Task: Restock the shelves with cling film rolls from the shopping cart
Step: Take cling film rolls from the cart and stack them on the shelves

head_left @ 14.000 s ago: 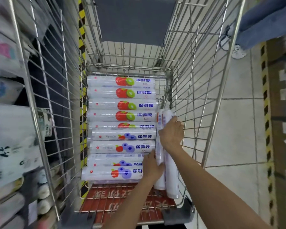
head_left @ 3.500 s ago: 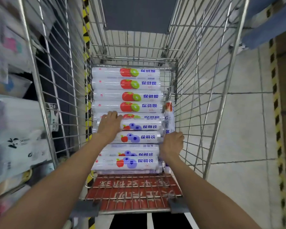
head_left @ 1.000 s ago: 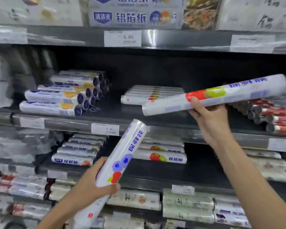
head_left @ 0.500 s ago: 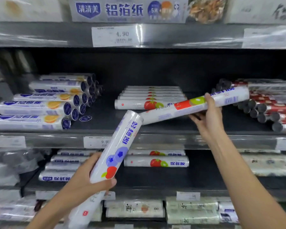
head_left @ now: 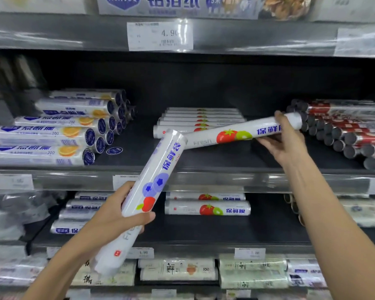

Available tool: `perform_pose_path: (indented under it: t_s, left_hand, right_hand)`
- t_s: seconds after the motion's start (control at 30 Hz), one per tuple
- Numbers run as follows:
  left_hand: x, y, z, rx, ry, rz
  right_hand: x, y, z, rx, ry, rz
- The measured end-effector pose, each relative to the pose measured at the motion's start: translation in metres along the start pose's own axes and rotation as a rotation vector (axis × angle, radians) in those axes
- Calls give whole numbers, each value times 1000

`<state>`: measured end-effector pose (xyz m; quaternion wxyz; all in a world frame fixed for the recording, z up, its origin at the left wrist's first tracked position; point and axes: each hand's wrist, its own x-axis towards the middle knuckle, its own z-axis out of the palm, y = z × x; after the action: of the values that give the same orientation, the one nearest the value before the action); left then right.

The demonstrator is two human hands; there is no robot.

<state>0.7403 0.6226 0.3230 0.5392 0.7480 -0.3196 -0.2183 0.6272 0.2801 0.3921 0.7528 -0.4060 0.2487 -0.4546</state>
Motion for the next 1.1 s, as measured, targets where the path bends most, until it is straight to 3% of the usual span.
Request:
perform_pose_path:
  t_s: [0.2, 0.37, 0.53, 0.77, 1.1]
  left_hand:
    - [0, -5, -8, -17, 34, 6]
    - [1, -4, -10, -31, 43, 15]
    - [0, -4, -12, -8, 47, 33]
    - [0, -7, -16, 0, 54, 30]
    - [7, -5, -12, 25, 17, 37]
  right_hand:
    - [20, 1, 0, -224, 53, -90]
    - [36, 22, 8, -820, 89, -159]
    - [46, 29, 16, -1102, 108, -188]
    - [47, 25, 8, -1163, -83, -206]
    - [57, 28, 1, -1116, -15, -379]
